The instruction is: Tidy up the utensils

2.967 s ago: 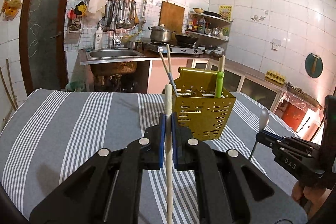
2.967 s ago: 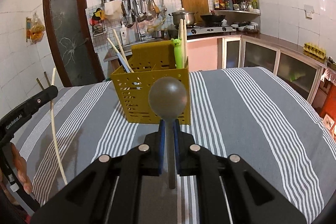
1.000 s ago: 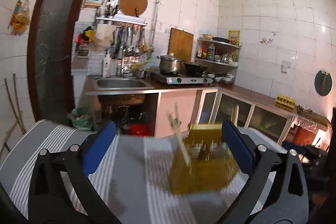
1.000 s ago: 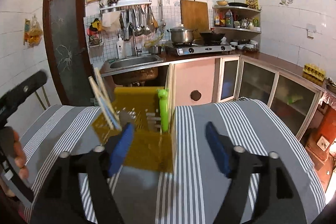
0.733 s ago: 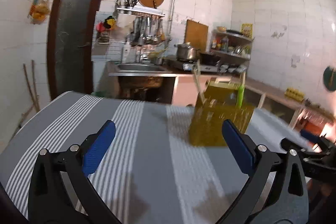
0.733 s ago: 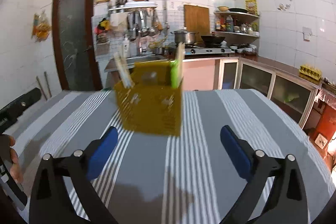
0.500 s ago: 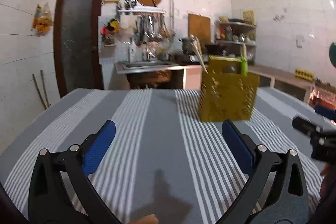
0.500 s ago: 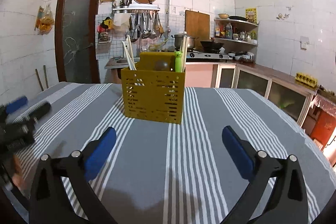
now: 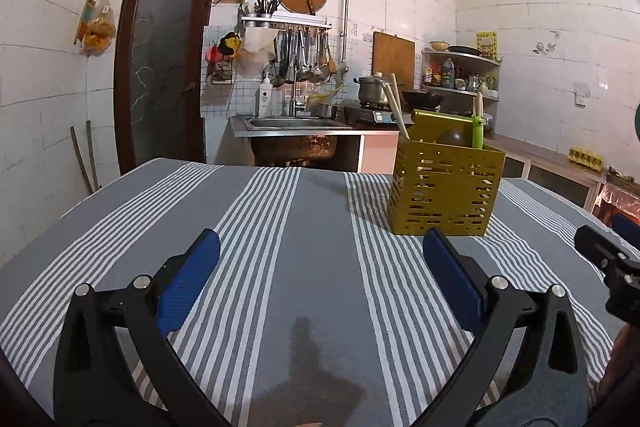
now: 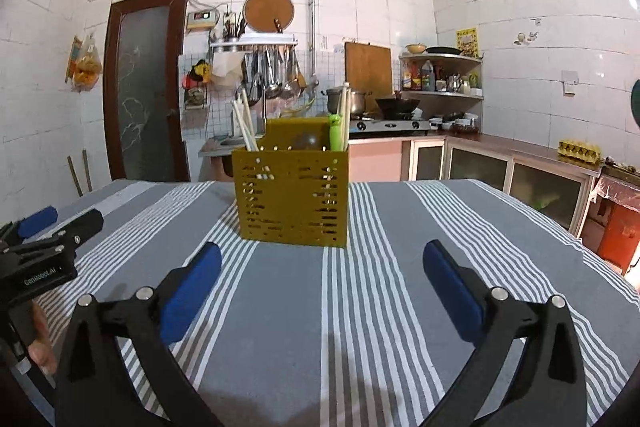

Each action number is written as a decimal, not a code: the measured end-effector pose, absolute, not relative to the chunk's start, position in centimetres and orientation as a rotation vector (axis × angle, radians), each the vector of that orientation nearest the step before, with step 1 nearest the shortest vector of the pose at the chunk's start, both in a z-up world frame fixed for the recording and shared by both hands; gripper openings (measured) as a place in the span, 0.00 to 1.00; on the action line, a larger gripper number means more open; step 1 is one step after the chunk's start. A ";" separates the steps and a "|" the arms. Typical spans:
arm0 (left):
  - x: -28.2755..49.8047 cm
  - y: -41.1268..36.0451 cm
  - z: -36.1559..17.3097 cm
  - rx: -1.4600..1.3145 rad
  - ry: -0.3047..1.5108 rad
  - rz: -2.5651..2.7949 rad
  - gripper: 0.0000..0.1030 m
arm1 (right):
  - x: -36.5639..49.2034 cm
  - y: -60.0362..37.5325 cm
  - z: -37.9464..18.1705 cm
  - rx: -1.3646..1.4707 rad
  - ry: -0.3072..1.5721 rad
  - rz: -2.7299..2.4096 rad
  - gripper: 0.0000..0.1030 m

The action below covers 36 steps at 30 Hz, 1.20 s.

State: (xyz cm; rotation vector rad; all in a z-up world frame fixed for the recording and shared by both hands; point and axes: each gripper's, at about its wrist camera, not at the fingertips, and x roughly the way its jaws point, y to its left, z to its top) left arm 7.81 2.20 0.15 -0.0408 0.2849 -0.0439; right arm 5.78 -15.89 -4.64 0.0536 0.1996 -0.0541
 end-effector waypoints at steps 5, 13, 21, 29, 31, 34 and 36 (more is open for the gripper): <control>7.5 1.6 0.2 -0.013 0.273 -0.059 0.95 | 6.0 -16.1 -4.7 0.057 0.206 -0.056 0.96; 7.6 1.0 0.0 0.013 0.291 -0.062 0.95 | 5.9 -16.4 -5.0 0.067 0.205 -0.066 0.96; 7.6 1.2 0.1 0.000 0.298 -0.056 0.95 | 6.1 -16.4 -5.2 0.069 0.218 -0.088 0.96; 7.6 1.0 0.0 0.004 0.291 -0.053 0.95 | 6.2 -16.3 -5.1 0.060 0.221 -0.100 0.96; 7.6 1.0 0.0 0.003 0.294 -0.052 0.95 | 6.2 -16.3 -5.1 0.060 0.221 -0.102 0.96; 7.5 1.1 0.1 0.001 0.294 -0.051 0.95 | 6.2 -16.3 -5.2 0.056 0.223 -0.104 0.96; 7.5 1.1 0.1 0.002 0.292 -0.050 0.95 | 6.2 -16.3 -5.2 0.054 0.224 -0.106 0.96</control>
